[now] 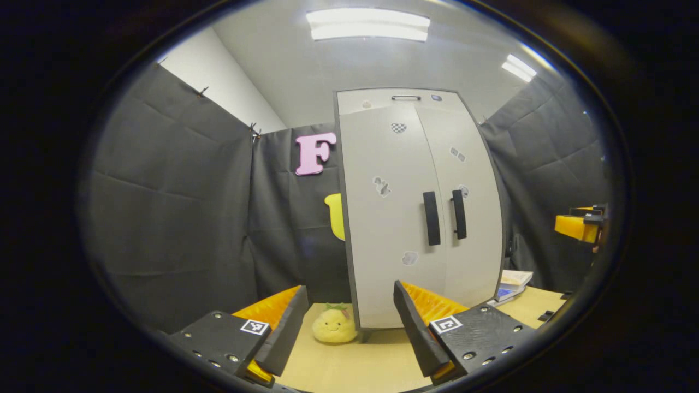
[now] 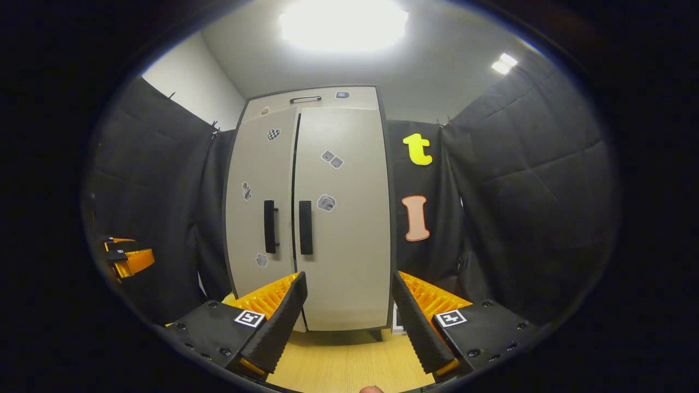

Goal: Grab one shoe with the right hand and put it into the shoe cabinet, grab the other shoe with the left hand and put it into the shoe cabinet; then close the right door with the right hand and the left door with the left hand.

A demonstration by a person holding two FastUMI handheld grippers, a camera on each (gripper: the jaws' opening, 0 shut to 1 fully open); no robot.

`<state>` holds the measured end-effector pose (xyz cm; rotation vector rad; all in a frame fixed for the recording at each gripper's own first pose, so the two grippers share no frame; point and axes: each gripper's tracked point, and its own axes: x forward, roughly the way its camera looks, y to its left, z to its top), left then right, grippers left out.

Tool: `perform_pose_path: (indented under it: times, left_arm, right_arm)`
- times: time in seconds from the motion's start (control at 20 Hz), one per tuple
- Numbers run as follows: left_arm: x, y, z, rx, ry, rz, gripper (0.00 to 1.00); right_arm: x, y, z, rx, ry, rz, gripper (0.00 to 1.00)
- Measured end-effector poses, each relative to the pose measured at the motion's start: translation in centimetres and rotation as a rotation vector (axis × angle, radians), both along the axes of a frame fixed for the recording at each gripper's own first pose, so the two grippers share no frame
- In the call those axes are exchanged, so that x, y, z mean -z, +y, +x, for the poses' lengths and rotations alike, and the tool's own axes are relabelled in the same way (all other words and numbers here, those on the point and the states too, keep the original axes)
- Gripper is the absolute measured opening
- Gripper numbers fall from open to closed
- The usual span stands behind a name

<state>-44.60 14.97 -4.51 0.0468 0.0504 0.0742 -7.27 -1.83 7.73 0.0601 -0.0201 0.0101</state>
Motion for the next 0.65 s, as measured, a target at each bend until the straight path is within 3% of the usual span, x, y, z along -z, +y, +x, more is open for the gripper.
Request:
perform_pose_path:
  times: [0.65]
  left_arm:
    - [0.30, -0.48, -0.04, 0.006, -0.002, -0.003, 0.91]
  right_arm:
    - [0.04, -0.33, -0.58, 0.008, -0.001, -0.009, 0.96]
